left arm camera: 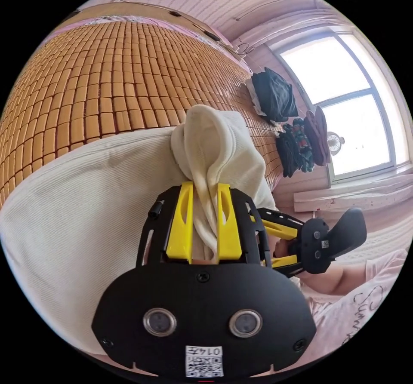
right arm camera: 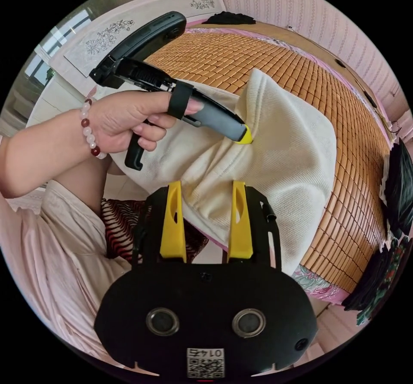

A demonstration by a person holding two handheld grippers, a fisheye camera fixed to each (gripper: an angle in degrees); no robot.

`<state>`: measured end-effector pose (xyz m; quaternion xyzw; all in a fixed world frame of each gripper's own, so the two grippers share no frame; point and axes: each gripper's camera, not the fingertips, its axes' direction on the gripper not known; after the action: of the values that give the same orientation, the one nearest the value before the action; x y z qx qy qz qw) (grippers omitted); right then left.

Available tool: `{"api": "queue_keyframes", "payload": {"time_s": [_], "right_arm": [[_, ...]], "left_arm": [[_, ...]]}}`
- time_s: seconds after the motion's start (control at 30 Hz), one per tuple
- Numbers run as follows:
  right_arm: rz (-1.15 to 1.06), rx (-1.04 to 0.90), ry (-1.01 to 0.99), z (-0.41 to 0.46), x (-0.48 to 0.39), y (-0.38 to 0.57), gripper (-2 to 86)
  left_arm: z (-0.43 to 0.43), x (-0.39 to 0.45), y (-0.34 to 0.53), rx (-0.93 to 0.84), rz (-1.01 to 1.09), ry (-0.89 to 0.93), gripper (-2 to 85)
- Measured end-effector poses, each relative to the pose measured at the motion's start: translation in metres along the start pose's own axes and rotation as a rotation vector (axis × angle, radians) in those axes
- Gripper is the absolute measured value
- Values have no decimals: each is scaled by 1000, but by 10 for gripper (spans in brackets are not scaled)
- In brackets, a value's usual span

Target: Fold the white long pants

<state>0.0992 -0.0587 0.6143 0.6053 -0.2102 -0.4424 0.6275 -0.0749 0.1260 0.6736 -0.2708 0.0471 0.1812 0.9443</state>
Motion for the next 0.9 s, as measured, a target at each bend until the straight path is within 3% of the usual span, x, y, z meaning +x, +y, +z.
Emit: {"api": "queue_keyframes", "payload": {"time_s": [0.17, 0.33, 0.53, 0.63, 0.7, 0.77, 0.9], "right_arm": [[4, 49, 6, -24, 11, 4, 64], [38, 239, -152, -87, 33, 22, 52], [-234, 382, -367, -137, -19, -38, 54], [-334, 354, -466, -94, -61, -90, 69], [-377, 125, -530, -26, -88, -124, 86], [-379, 16, -544, 5, -101, -134, 86], [-481, 64, -423, 2, -108, -145, 82]], "left_arm": [[-18, 33, 16, 37, 112, -57, 52], [-64, 76, 35, 161, 247, 3, 49], [-186, 94, 90, 362, 364, -88, 51], [-234, 64, 129, 396, 245, -282, 64], [-241, 22, 149, 330, 82, -375, 91], [-249, -32, 186, 293, -131, -323, 98], [-257, -59, 236, 319, -243, -248, 92]]}}
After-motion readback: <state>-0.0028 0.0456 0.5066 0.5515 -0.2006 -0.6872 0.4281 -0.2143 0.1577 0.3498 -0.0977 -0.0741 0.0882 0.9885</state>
